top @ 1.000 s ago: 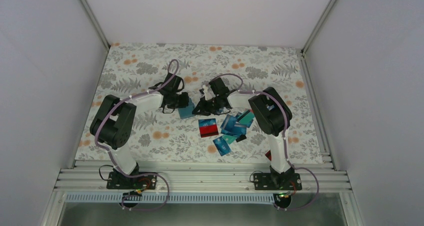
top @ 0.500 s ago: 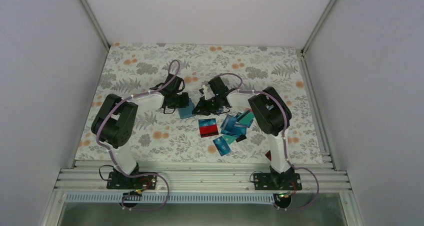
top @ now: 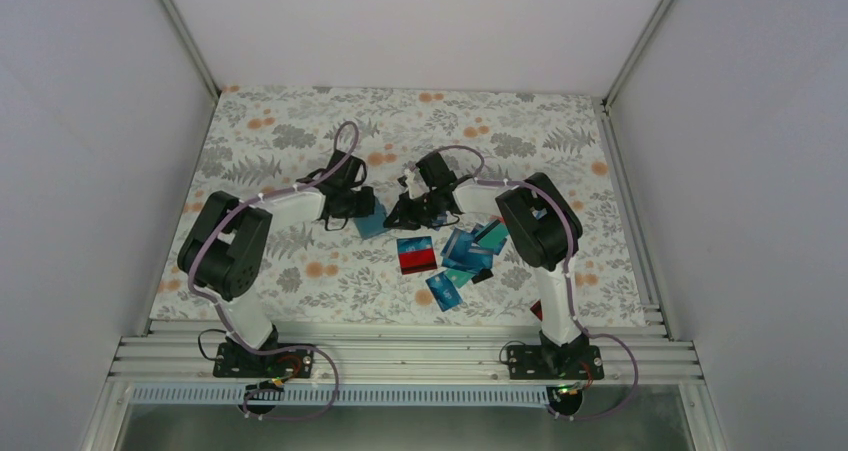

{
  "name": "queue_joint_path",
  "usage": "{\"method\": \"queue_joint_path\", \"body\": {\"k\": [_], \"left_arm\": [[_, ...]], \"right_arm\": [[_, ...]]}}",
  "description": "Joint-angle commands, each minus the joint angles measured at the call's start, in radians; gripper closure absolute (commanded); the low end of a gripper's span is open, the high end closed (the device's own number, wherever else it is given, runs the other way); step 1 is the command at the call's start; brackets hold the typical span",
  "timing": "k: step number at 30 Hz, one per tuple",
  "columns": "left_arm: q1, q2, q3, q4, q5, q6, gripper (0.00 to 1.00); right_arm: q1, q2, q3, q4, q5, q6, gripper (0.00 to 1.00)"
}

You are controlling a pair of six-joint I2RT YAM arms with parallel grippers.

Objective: Put the credit cards into the card holder

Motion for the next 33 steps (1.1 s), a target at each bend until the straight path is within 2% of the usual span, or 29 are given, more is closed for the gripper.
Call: {"method": "queue_joint_path", "body": {"k": [1, 6, 16, 33], "left_arm": [[0.004, 0.002, -0.049, -0.062, -0.021, 0.025, 0.98], [-0.002, -0.015, -0.078, -0.024, 0.03, -0.001, 0.98], [-0.006, -0.038, -0.053, -0.096, 0.013, -0.023, 0.98], [-0.029, -0.034, -0.021, -0.15, 0.062, -0.073, 0.98]], "right_arm": [[-0.004, 0.066, -0.007, -0.079, 0.106, 0.014, 0.96], [-0.004, 0.069, 0.005, -0.085, 0.106, 0.016, 0.96], [-0.003, 0.072, 0.017, -0.09, 0.105, 0.015, 0.96], [-0.004, 0.075, 0.018, -0.087, 0.104, 0.017, 0.96]]}}
